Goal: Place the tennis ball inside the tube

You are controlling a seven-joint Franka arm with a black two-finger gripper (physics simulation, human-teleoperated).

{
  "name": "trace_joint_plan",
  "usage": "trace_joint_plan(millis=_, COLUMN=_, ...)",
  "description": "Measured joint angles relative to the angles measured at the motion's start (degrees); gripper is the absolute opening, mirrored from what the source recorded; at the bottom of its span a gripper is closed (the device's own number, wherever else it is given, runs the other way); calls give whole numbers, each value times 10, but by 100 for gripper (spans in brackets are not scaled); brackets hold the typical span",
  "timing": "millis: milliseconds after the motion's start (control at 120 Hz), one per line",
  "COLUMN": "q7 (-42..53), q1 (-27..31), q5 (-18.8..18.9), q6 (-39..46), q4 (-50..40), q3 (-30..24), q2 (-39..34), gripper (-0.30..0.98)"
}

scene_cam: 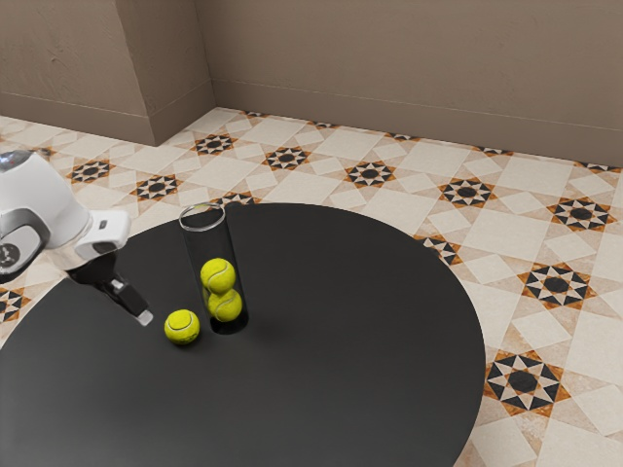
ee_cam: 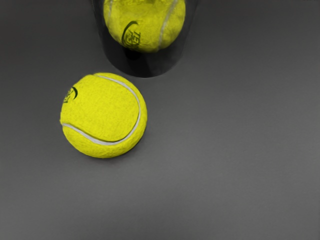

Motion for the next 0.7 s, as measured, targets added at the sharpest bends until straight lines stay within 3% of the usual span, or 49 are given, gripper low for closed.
trace_joint_plan(millis=133, q7=36, q1=-104, q5=63, q6=90, q4=8, q3=144, q2=2, gripper=69)
trace_joint_plan(millis=233, q7=59, q1=-163, q5=85, q6=132, q4=21, q3=209, q2=0, gripper=68)
trace_joint_plan(millis=567, q7=108, q1=-300, q5=94, q6=186, q4=52, q3=355, q2=-9, gripper=68)
trace_joint_plan(millis=700, q7=121, q1=-333, q5=91, q6=192, q4=67, q3=383, q2=-11, gripper=68)
